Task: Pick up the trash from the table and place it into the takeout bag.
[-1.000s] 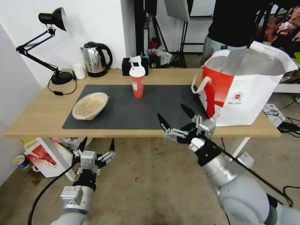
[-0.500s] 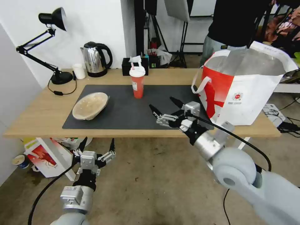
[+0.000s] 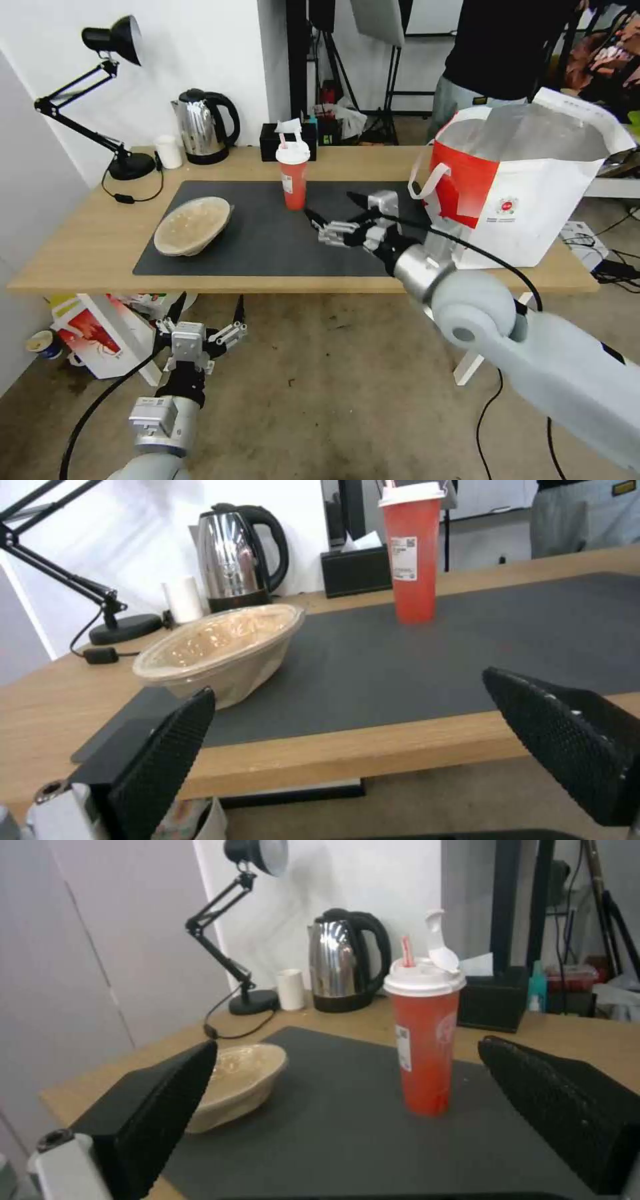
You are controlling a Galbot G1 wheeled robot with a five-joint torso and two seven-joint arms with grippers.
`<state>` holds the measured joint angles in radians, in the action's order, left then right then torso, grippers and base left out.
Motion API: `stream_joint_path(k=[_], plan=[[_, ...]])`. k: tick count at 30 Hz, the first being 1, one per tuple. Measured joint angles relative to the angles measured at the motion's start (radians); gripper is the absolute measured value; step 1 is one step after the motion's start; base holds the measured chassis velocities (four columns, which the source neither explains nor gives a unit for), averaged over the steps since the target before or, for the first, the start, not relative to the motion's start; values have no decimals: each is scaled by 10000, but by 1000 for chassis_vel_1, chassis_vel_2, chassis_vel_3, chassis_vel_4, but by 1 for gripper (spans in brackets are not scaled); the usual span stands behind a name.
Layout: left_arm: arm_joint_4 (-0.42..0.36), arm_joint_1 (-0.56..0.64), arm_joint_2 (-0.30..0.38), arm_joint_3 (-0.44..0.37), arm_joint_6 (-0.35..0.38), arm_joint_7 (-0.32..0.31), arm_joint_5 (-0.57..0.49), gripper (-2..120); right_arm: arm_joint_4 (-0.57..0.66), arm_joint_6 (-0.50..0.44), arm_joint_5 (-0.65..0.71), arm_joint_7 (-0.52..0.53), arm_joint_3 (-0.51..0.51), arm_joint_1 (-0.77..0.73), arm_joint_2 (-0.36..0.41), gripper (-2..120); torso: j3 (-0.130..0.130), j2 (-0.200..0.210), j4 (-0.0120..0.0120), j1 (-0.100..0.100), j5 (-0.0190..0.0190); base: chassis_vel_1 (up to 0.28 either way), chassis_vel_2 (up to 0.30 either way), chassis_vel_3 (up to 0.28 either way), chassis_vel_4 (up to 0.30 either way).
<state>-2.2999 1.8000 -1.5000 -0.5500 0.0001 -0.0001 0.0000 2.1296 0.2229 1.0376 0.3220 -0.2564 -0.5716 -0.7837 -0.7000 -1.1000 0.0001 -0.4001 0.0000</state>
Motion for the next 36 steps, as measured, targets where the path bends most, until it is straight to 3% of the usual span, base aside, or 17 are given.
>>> stream_joint_path(k=[6,36], plan=[[0,0,0,0,0,0,0,100,-776,199,-4,248,-536,862,-564,100,0,0,-1,0,-1,0,0,0,0],[0,0,0,0,0,0,0,100,-2475,455,-18,282,-1921,2632,-1707,100,0,0,-1,0,-1,0,0,0,0]])
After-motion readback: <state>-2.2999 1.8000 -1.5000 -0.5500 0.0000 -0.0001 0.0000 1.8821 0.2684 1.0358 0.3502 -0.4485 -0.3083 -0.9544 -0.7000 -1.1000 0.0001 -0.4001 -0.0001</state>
